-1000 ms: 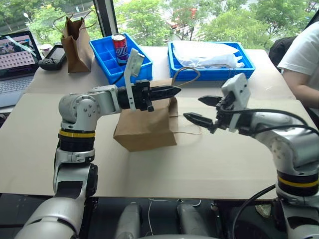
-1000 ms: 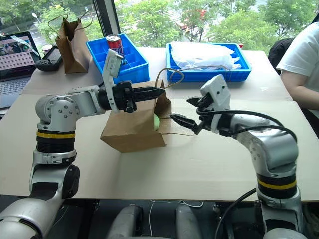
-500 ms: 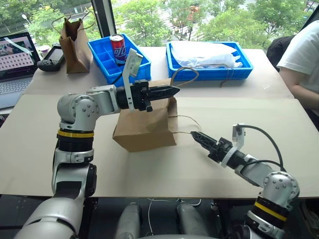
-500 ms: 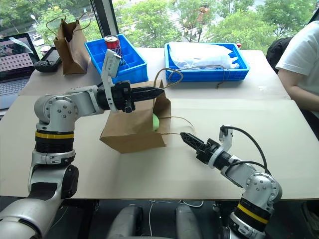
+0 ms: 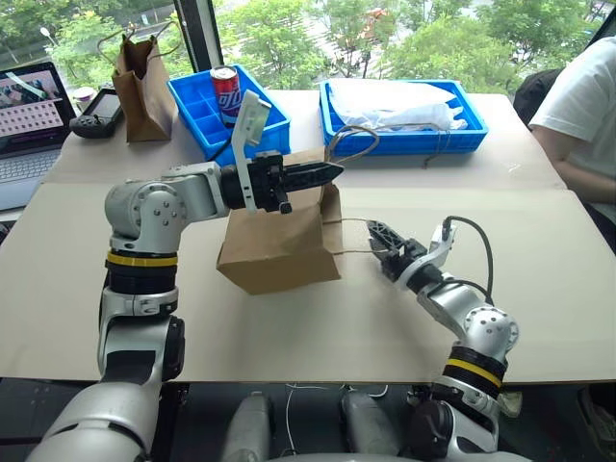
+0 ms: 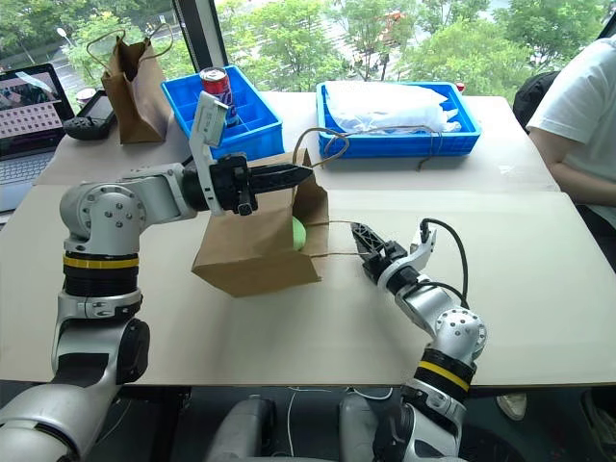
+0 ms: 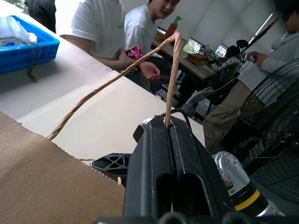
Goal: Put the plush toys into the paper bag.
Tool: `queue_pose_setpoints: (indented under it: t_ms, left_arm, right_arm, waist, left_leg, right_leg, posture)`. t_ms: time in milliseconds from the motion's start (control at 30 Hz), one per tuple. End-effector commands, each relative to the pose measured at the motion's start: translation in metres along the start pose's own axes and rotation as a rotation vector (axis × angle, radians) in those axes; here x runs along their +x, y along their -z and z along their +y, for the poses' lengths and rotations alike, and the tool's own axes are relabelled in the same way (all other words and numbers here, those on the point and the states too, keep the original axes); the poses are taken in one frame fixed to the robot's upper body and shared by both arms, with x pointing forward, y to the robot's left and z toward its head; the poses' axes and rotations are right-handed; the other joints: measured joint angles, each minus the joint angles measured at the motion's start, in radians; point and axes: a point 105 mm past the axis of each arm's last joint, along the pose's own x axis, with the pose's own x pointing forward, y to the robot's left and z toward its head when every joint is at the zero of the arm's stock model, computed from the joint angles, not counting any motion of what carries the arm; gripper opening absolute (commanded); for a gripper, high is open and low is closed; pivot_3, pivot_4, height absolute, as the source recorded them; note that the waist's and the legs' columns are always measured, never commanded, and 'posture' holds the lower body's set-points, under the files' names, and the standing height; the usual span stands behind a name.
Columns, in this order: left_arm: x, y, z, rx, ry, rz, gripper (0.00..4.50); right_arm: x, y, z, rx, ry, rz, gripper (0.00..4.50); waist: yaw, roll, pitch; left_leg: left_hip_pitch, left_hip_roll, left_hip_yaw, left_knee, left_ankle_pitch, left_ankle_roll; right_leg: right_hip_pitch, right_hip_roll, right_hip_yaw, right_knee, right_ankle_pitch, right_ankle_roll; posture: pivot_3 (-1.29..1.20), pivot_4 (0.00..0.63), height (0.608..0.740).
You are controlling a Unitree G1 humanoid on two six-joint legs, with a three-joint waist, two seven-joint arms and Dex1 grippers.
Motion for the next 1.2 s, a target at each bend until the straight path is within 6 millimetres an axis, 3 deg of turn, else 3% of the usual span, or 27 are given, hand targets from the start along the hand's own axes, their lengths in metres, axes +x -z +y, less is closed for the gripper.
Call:
queue_pose_setpoints:
  t_ms: [33,167,233,500,767,1000,1200]
  left_arm:
    - [-0.007,-0.01,-0.006,0.044,-0.002,-0.036,0.0]
    - [-0.009,-0.011,-0.003,0.049,-0.018,-0.042,0.0]
    - [-0.012,-0.014,0.002,0.074,-0.041,-0.039,0.0]
    - [-0.015,-0.034,0.017,0.162,-0.096,-0.07,0.0]
    - [-0.013,-0.054,0.033,0.231,-0.148,-0.121,0.0]
    - [-0.006,-0.057,0.04,0.265,-0.152,-0.125,0.0]
    - [-0.005,-0.046,0.04,0.255,-0.133,-0.093,0.0]
  right_arm:
    - [0.001,-0.019,0.039,-0.023,-0.187,-0.087,1.32]
    - [-0.001,-0.036,0.077,-0.071,-0.331,-0.136,0.06]
    - [0.001,-0.033,0.103,-0.145,-0.409,-0.107,0.06]
    - [0.004,-0.025,0.17,-0.309,-0.575,-0.079,0.06]
    - [-0.003,-0.013,0.224,-0.431,-0.699,-0.046,0.06]
    - [-0.01,-0.002,0.242,-0.484,-0.743,-0.004,0.06]
    - [-0.005,0.009,0.222,-0.518,-0.646,0.051,0.06]
  waist:
    - [0.0,0.0,0.0]
    - [0.0,0.0,0.0]
    - [0.0,0.0,0.0]
    - [0.0,0.0,0.0]
    - [0.003,0.0,0.0]
    - [0.002,0.0,0.0]
    - [0.0,0.0,0.0]
  left_leg:
    - [0.0,0.0,0.0,0.0,0.0,0.0]
    - [0.0,0.0,0.0,0.0,0.0,0.0]
    - [0.0,0.0,0.0,0.0,0.0,0.0]
    - [0.0,0.0,0.0,-0.002,0.0,0.0]
    - [-0.001,0.0,0.0,-0.004,0.0,0.0]
    - [-0.009,0.0,0.001,-0.004,0.001,0.0]
    - [-0.013,0.0,0.001,-0.004,0.002,0.001]
  right_leg:
    - [0.0,0.0,0.0,0.0,0.0,0.0]
    - [0.0,0.0,0.0,0.0,0.0,0.0]
    - [0.0,0.0,0.0,0.0,0.0,0.0]
    - [-0.001,0.0,0.0,0.0,0.0,0.0]
    - [-0.003,0.0,-0.001,-0.001,0.0,0.0]
    - [-0.013,-0.001,-0.001,0.003,0.0,0.0]
    - [-0.017,-0.001,-0.001,0.011,0.0,0.0]
  posture:
    - [0.0,0.15,0.715]
    - [0.0,0.15,0.715]
    - [0.0,0.15,0.715]
    - [0.0,0.15,0.715]
    - [0.0,0.15,0.715]
    - [0.0,0.15,0.715]
    - [0.0,0.15,0.715]
